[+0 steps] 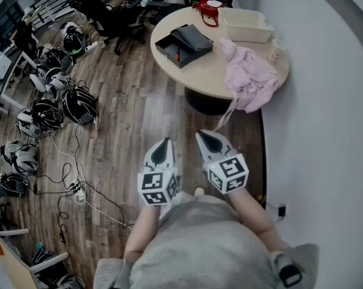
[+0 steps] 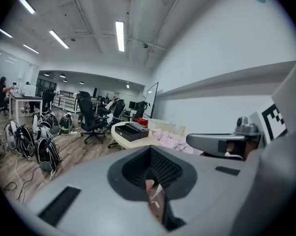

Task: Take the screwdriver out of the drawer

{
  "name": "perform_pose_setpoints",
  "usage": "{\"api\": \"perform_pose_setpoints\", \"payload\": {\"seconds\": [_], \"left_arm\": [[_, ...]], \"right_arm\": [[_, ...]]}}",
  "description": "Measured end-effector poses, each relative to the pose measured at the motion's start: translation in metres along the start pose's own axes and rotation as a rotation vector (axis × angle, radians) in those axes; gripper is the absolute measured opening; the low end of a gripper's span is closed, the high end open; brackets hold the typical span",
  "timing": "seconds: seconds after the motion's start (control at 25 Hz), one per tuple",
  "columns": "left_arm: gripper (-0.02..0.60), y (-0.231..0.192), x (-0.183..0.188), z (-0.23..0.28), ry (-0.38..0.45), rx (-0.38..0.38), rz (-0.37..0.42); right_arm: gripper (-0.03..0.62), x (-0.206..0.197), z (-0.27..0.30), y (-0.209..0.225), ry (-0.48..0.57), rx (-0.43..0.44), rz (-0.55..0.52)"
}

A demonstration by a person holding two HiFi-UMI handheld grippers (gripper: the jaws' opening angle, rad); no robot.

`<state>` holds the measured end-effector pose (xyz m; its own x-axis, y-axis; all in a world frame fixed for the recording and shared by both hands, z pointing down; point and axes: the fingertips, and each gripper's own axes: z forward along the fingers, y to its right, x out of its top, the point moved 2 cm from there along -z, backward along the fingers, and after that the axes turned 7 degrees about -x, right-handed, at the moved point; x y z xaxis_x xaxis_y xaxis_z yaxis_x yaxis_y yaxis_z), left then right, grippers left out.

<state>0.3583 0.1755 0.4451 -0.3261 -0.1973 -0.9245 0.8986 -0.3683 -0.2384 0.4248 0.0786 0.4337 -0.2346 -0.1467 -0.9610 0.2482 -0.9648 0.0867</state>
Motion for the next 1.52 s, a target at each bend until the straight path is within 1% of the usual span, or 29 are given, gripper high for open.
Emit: {"api": "perform_pose_setpoints", "payload": {"seconds": [0.24,0.44,0.64,0.84,1.0,1.12,1.28,1.44,1.52], "left_arm": [[-0.002,0.005,-0.002,0.001,0.008,0.006,-0.01],[-0.002,0.016,0.0,0.009,0.022,0.016,-0.008],[-0.002,0.018,-0.002,0.016,0.022,0.027,-0.019],[-0.002,0.009,-0.003,0.026,0.004,0.036,-0.022],[-0.002,-0.012,0.002,0.049,0.0,0.03,-0.011],[-0.002,-0.039,0.009,0.073,-0.003,0.02,-0.001],[-0.002,-0.075,0.028,0.1,-0.021,-0.017,0.002],[-0.002,-0.12,0.043,0.126,-0.034,-0.05,0.021],[-0.002,-0.14,0.052,0.139,-0.045,-0.072,0.017]], "right_arm": [[-0.002,-0.001,-0.004,0.002,-0.002,0.017,-0.016],[-0.002,0.001,-0.009,0.009,0.009,0.048,-0.053],[-0.002,-0.003,-0.007,0.019,-0.017,0.025,-0.04],[-0.002,-0.003,0.01,0.024,-0.037,0.023,-0.024],[-0.002,-0.003,0.042,0.031,-0.031,0.017,-0.019],[-0.002,-0.003,0.075,0.036,-0.028,0.009,-0.017],[-0.002,0.007,0.121,0.035,-0.024,-0.018,-0.012],[-0.002,0.021,0.167,0.029,-0.024,-0.049,0.005],[-0.002,0.029,0.191,0.025,-0.026,-0.067,0.011]]}}
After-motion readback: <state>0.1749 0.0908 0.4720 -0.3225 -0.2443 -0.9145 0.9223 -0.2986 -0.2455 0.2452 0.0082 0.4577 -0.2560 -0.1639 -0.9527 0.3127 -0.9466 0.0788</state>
